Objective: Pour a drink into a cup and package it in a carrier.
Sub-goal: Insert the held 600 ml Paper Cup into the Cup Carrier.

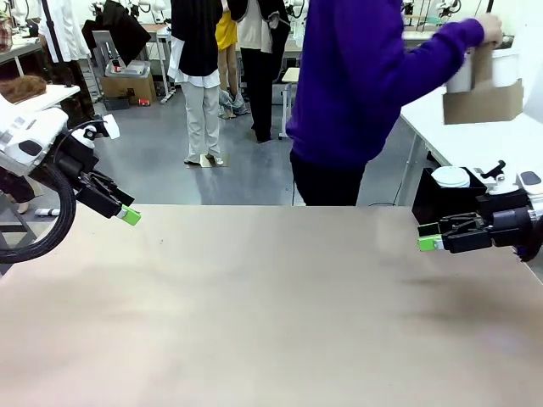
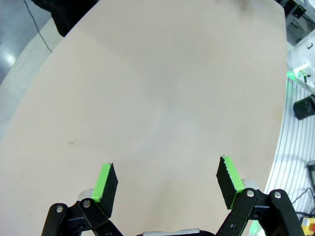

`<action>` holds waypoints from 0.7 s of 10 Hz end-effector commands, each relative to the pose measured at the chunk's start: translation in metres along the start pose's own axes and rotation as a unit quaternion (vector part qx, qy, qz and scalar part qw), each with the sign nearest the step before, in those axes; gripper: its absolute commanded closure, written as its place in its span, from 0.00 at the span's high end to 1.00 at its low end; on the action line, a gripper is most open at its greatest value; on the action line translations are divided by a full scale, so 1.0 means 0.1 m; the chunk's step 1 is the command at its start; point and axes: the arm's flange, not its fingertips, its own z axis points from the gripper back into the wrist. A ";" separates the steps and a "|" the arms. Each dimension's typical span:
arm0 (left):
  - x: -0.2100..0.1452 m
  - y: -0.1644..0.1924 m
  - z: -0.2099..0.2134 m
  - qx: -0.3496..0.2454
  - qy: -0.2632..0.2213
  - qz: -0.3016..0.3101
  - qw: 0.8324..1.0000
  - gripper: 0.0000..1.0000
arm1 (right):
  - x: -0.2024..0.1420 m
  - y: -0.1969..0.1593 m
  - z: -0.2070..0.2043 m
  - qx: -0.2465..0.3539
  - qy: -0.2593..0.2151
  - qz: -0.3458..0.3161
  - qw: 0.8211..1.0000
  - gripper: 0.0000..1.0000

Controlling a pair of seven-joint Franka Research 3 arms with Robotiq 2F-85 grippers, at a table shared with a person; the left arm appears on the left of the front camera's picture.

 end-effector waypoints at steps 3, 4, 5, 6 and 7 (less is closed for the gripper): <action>0.00 -0.01 0.00 -0.002 -0.002 -0.001 1.000 1.00 | -0.01 -0.01 0.01 0.004 -0.006 0.007 1.000 1.00; 0.00 -0.01 0.00 -0.002 -0.002 -0.001 1.000 1.00 | -0.01 -0.01 0.01 0.004 -0.006 0.007 1.000 1.00; 0.00 -0.01 0.00 -0.002 -0.002 -0.001 1.000 1.00 | -0.01 -0.01 0.01 0.004 -0.006 0.007 1.000 1.00; 0.00 -0.01 0.00 -0.002 -0.002 -0.001 1.000 1.00 | -0.01 -0.01 0.01 0.004 -0.006 0.007 1.000 1.00; 0.00 -0.01 0.00 -0.002 -0.002 -0.001 1.000 1.00 | -0.01 -0.01 0.01 0.004 -0.006 0.007 1.000 1.00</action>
